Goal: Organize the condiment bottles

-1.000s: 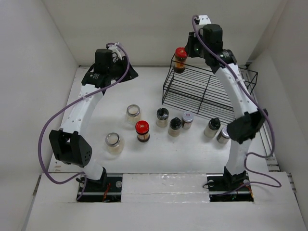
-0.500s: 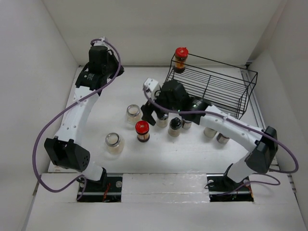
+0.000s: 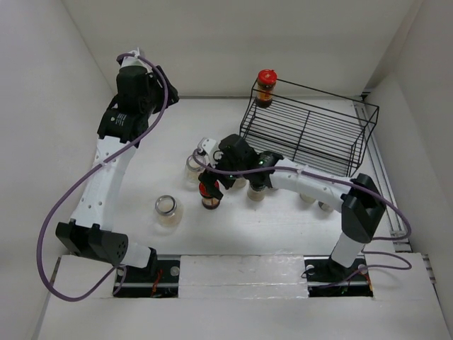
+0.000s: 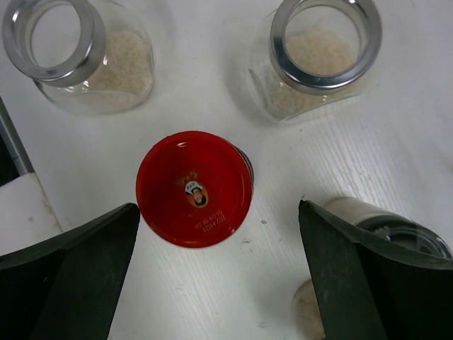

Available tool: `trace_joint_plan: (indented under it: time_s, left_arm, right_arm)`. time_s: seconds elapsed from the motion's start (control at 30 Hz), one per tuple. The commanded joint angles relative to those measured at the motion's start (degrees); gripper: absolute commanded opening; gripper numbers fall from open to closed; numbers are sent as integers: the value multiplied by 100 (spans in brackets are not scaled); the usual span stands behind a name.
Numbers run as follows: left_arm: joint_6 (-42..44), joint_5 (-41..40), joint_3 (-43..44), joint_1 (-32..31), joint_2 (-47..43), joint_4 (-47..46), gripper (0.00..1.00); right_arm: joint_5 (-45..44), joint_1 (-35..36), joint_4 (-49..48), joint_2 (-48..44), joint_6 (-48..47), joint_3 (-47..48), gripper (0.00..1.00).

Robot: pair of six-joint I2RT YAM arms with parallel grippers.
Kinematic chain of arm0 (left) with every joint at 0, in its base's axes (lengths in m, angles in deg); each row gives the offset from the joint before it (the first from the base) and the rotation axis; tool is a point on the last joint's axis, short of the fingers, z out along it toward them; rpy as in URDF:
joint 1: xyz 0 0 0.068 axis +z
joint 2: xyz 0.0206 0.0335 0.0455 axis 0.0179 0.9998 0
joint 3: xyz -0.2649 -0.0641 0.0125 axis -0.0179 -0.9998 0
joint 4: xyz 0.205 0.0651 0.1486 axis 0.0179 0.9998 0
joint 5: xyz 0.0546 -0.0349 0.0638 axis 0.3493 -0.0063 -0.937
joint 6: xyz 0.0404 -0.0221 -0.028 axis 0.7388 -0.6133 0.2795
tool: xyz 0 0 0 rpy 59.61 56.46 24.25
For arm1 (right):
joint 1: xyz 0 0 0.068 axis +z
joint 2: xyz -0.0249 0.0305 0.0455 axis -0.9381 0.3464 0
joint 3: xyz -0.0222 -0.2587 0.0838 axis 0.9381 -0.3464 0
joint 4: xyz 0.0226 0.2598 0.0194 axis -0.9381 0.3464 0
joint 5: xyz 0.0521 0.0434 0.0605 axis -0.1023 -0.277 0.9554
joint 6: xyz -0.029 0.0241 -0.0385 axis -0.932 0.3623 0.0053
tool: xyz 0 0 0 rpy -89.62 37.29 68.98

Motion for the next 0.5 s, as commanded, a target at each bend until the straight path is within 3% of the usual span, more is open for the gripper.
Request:
trace_joint_plan:
  time_s: [0.0, 0.2, 0.33, 0.37, 0.47]
  left_arm:
    - [137, -140, 292, -10, -103, -63, 54]
    - [190, -87, 292, -10, -51, -63, 54]
    - [190, -87, 178, -10, -51, -63, 54]
    - [190, -87, 177, -10, -51, -63, 54]
    - [190, -34, 20, -10, -103, -63, 54]
  right_arm:
    - [170, 235, -364, 335, -65, 224, 100]
    - [-216, 368, -662, 608, 154, 224, 98]
    - [-612, 368, -1111, 608, 427, -84, 72]
    - [-612, 368, -1112, 608, 505, -84, 61]
    - [-761, 368, -955, 294, 506, 65, 51]
